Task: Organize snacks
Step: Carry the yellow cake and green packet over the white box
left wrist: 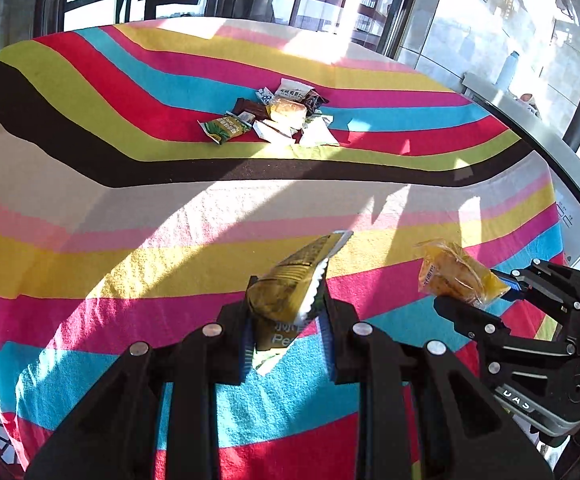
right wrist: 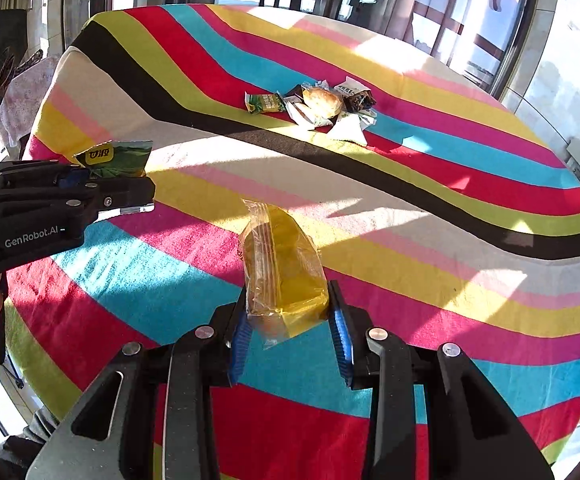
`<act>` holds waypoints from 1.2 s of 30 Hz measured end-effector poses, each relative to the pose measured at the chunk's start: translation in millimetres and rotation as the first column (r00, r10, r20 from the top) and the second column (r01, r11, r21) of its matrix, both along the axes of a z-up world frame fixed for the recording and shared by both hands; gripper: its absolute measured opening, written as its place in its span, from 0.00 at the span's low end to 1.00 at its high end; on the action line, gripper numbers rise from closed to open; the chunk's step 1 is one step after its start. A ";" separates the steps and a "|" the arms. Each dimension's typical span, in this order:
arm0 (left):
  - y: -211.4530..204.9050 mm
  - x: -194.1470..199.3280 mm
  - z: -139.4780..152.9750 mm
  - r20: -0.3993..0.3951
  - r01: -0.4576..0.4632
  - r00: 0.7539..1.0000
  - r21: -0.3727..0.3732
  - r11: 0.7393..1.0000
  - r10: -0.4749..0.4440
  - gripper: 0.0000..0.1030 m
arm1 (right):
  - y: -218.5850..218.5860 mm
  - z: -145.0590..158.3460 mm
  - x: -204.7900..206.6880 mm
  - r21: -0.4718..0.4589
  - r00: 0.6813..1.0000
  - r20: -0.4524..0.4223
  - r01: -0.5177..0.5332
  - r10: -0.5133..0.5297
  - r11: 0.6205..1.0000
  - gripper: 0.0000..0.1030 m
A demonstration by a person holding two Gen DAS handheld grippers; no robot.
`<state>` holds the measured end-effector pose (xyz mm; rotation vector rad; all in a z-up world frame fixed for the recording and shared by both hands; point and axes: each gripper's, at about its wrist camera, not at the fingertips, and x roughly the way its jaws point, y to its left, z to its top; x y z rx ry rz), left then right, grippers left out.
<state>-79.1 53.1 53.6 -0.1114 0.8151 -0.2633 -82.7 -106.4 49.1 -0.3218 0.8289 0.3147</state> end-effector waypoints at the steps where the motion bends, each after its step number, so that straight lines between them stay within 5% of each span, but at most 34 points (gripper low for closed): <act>1: -2.5 -6.2 0.5 0.006 0.008 1.000 -0.002 1.000 -0.008 0.26 | -1.1 0.9 -6.3 -0.002 1.000 0.004 0.004 -0.004 1.000 0.34; 23: -89.2 -107.9 14.3 0.095 0.235 0.967 0.032 0.971 -0.237 0.26 | -71.5 6.0 -113.1 -0.025 0.984 0.087 0.159 -0.157 0.987 0.34; 28: -129.7 -124.6 12.6 0.084 0.337 0.937 0.056 0.940 -0.340 0.26 | -102.4 2.8 -136.4 -0.023 0.971 0.091 0.222 -0.219 0.975 0.34; 36: -211.9 -150.2 -2.6 0.018 0.519 0.853 0.086 0.851 -0.522 0.26 | -158.4 -13.3 -171.0 -0.011 0.934 0.067 0.351 -0.350 0.936 0.34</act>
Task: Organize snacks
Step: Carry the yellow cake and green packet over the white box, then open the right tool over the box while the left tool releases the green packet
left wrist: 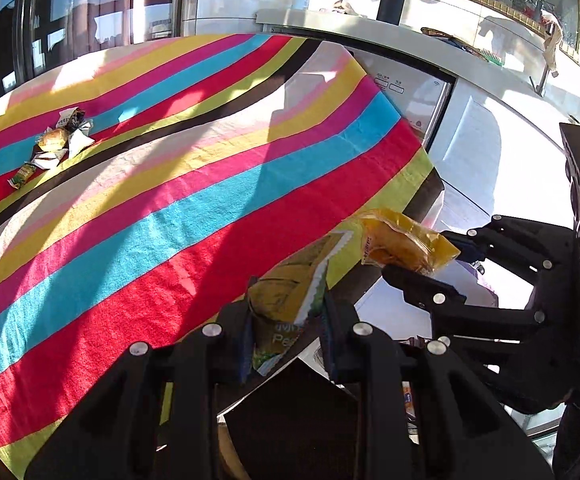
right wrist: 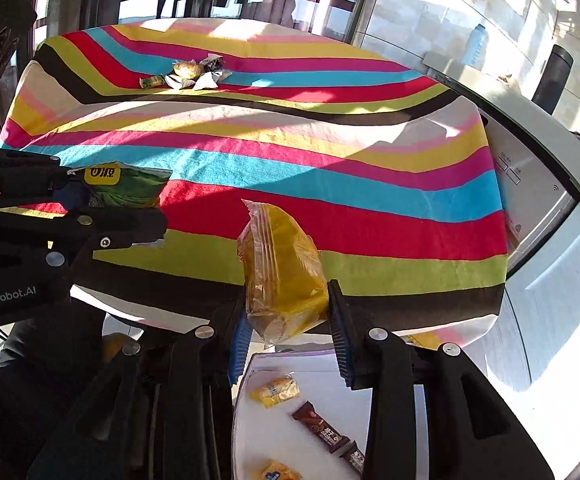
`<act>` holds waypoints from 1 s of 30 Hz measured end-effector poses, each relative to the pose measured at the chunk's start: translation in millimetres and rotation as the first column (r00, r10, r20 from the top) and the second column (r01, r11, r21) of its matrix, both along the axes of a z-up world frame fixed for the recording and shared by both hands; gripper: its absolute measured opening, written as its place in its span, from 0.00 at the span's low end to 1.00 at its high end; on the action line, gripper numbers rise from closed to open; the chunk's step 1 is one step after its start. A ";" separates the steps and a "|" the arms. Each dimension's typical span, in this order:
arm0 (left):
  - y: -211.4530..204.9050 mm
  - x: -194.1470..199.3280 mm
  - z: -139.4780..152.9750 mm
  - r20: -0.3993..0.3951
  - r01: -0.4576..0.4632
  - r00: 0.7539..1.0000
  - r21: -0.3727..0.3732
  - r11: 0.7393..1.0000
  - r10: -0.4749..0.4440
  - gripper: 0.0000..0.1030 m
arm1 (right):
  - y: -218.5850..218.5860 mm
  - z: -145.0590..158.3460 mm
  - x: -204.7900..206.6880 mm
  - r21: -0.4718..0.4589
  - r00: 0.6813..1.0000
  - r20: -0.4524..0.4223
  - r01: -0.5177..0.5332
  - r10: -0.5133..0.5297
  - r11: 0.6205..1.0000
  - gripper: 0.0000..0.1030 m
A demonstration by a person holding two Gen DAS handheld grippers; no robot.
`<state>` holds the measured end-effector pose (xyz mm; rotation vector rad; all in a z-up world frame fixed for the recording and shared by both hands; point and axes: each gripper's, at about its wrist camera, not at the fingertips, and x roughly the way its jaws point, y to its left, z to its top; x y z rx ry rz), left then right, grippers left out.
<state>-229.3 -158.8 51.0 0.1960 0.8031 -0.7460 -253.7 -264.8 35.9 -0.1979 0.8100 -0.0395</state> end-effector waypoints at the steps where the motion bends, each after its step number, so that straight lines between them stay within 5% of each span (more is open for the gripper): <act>1: -11.2 -3.3 -3.2 -0.006 0.024 1.000 0.012 1.000 -0.024 0.26 | -7.1 -2.6 -3.3 0.005 1.000 -0.003 0.017 -0.017 1.000 0.34; 10: -94.2 -32.6 -38.6 -0.104 0.213 0.973 0.084 0.973 -0.204 0.26 | -62.4 -28.8 -37.7 0.057 0.987 -0.036 0.156 -0.154 0.986 0.34; 22: -141.2 -51.3 -76.1 -0.195 0.327 0.934 0.124 0.937 -0.300 0.29 | -110.6 -65.0 -61.6 0.103 0.956 -0.118 0.282 -0.270 0.954 0.36; 24: -141.3 -52.0 -77.7 -0.197 0.323 0.935 0.119 0.939 -0.296 0.64 | -115.2 -67.5 -63.1 0.107 0.948 -0.125 0.305 -0.292 0.946 0.41; 26: -136.0 -49.8 -74.7 -0.176 0.295 0.946 0.112 0.949 -0.274 0.76 | -117.2 -67.2 -63.3 0.113 0.946 -0.124 0.314 -0.300 0.943 0.46; 30: -124.1 -40.2 -69.3 -0.170 0.261 0.956 0.105 0.960 -0.241 0.78 | -111.4 -62.4 -60.4 0.112 0.950 -0.105 0.304 -0.293 0.946 0.62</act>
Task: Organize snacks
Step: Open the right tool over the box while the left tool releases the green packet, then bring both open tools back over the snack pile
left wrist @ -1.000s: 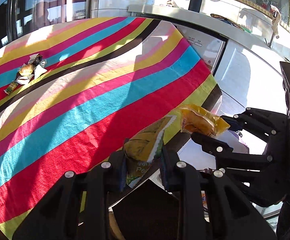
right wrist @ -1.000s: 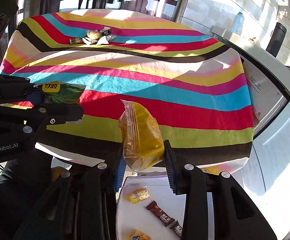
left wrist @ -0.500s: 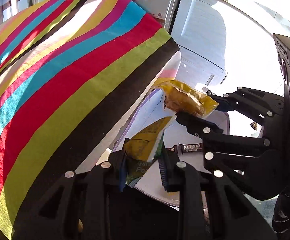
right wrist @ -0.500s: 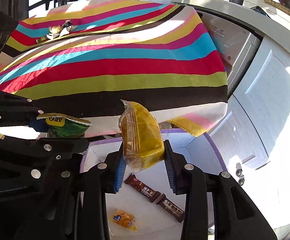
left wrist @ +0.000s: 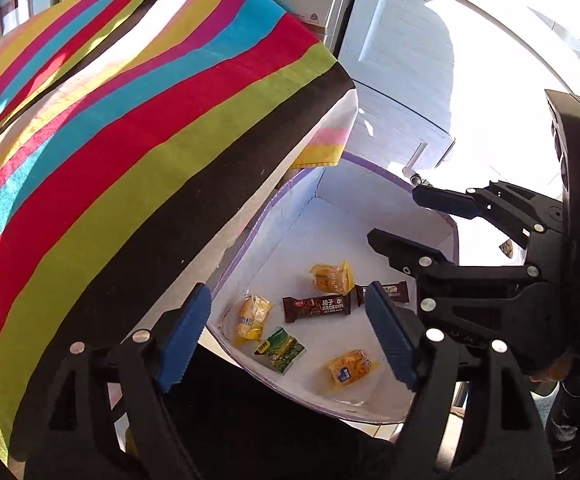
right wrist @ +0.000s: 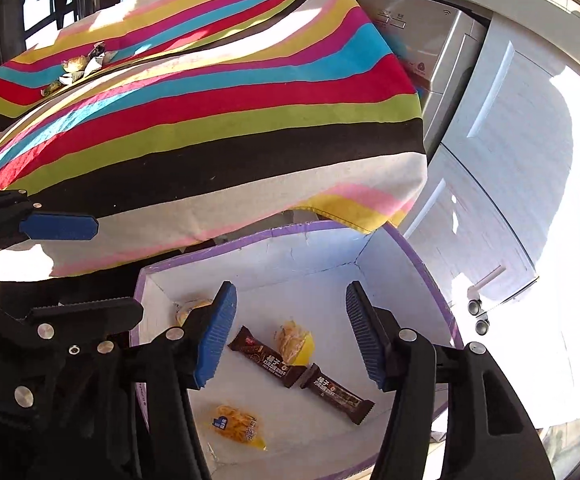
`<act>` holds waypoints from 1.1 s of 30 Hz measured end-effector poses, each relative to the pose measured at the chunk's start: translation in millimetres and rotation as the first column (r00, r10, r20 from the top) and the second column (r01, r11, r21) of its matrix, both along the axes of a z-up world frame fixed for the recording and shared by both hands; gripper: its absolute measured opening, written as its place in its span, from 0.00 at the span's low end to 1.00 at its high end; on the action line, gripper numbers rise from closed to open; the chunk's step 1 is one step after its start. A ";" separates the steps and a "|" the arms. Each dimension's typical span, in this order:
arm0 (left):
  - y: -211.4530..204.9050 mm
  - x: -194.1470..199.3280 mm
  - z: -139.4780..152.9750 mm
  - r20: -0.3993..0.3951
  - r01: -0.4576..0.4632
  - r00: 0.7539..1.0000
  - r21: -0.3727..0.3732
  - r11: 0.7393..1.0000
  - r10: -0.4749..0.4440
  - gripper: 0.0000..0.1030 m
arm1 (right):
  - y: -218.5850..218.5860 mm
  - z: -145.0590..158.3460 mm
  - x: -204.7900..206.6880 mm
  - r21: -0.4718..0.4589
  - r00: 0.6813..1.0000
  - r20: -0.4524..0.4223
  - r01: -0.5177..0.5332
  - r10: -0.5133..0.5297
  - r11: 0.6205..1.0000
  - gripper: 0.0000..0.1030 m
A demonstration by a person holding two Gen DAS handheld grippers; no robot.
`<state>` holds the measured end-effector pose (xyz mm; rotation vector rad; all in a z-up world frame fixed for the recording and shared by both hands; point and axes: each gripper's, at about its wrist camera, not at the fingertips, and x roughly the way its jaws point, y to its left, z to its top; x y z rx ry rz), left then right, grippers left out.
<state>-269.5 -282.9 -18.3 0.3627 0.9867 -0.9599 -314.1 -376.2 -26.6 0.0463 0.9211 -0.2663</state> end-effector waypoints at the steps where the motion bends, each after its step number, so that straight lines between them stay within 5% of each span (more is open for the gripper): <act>1: 3.4 3.0 0.8 0.000 -0.013 1.000 -0.002 1.000 0.013 0.79 | 2.7 1.4 1.7 -0.005 1.000 0.005 -0.007 0.007 1.000 0.64; 10: 46.4 12.3 17.0 0.071 -0.113 0.991 -0.031 0.993 0.115 0.93 | 9.5 17.9 9.0 0.066 0.995 0.095 -0.023 0.016 0.998 0.77; 20: 107.4 36.6 30.8 0.152 -0.236 0.958 -0.062 0.970 0.243 0.97 | 42.5 15.7 36.3 0.039 0.995 0.052 -0.090 0.088 0.995 0.84; 25: 165.2 68.4 35.4 0.159 -0.377 0.908 -0.089 0.922 0.387 0.97 | 80.9 14.8 71.0 0.080 0.987 0.042 -0.161 0.158 0.984 0.84; 33: 265.5 134.1 40.8 0.205 -0.601 0.773 -0.068 0.796 0.601 0.97 | 164.1 22.1 135.3 0.079 0.947 0.082 -0.316 0.310 0.945 0.84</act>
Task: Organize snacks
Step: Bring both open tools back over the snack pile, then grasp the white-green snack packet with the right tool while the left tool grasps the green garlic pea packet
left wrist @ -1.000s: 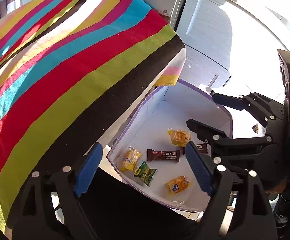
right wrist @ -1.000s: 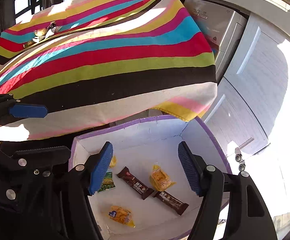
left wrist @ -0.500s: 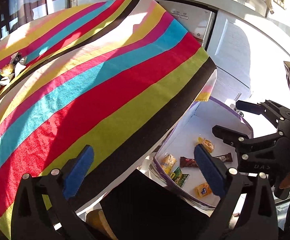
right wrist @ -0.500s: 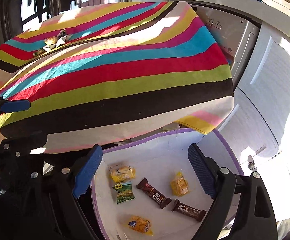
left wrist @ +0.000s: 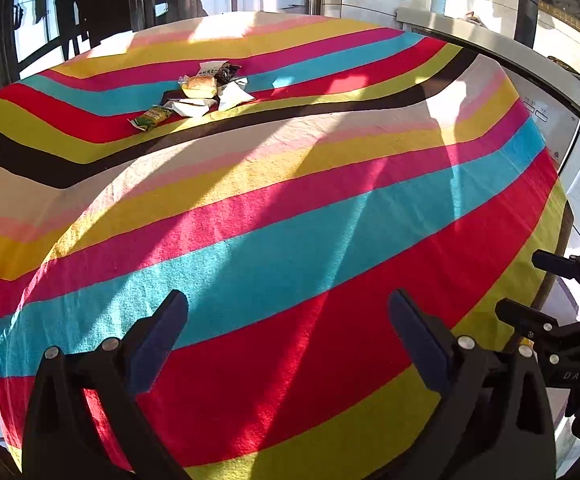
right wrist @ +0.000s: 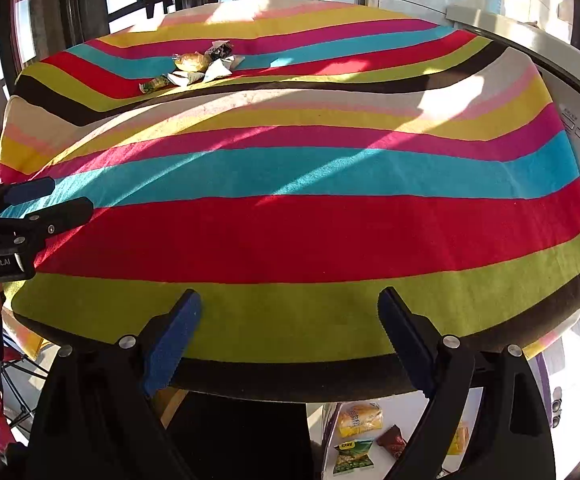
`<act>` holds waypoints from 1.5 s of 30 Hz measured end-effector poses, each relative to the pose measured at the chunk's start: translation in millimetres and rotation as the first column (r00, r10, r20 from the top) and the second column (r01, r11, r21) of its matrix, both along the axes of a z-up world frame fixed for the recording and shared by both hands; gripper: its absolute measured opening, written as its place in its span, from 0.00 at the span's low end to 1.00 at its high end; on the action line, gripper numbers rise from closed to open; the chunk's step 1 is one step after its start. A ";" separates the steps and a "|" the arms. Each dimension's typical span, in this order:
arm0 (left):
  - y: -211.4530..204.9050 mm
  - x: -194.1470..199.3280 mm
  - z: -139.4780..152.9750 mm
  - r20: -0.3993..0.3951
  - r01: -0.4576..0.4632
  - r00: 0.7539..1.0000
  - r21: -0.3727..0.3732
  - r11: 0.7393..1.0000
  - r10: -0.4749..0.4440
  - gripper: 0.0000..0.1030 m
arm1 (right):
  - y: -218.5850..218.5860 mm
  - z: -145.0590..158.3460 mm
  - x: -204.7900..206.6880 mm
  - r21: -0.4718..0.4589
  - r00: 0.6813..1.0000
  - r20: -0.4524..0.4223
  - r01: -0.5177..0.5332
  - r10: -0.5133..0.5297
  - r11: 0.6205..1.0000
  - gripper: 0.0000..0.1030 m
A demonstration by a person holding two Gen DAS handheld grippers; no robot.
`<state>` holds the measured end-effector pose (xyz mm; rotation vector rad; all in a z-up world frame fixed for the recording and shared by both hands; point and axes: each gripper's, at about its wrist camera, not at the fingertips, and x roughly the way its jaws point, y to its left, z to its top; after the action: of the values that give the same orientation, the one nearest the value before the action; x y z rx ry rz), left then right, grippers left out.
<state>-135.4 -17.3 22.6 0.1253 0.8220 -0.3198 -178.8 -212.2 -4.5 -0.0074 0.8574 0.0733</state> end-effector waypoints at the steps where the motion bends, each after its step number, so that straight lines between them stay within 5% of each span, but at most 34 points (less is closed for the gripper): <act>1: 10.9 9.2 0.4 -0.004 -0.027 1.000 -0.011 1.000 0.027 0.97 | 7.7 2.2 9.6 0.003 1.000 0.004 -0.026 0.026 1.000 0.84; 14: 88.3 113.3 4.5 -0.053 -0.280 0.959 -0.047 0.959 0.278 0.97 | 42.4 12.3 172.3 0.099 0.996 -0.047 -0.068 0.073 0.993 0.84; 22: 92.4 161.1 -4.9 -0.088 -0.302 0.949 0.041 0.953 0.304 0.97 | 48.8 11.5 265.4 0.165 0.998 -0.058 -0.018 0.028 0.986 0.84; 33: 98.9 248.5 -3.6 -0.088 -0.312 0.944 0.068 0.948 0.317 0.97 | 84.2 6.6 371.8 0.103 0.997 -0.055 -0.056 0.062 0.993 0.84; 40: 84.2 310.6 -1.5 -0.059 -0.253 0.964 0.091 0.963 0.259 0.97 | 106.8 2.7 406.6 0.053 0.991 -0.070 -0.107 0.111 0.993 0.83; 42: 79.2 329.5 -3.3 -0.056 -0.234 0.969 0.106 0.967 0.241 0.97 | 104.1 4.1 406.4 0.064 0.992 -0.056 -0.114 0.117 0.991 0.60; 43: 77.4 338.2 -4.9 -0.057 -0.227 0.971 0.115 0.967 0.234 0.97 | 101.2 6.2 404.6 0.082 0.992 -0.038 -0.114 0.118 0.990 0.38; 45: 75.0 354.5 -10.1 -0.072 -0.215 0.972 0.134 0.967 0.226 0.97 | 93.5 6.1 401.2 0.119 0.992 -0.036 -0.113 0.118 0.987 0.37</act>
<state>219.1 57.6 12.5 0.1369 0.9337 -0.0636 222.4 -118.6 1.6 0.0545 0.8941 0.2326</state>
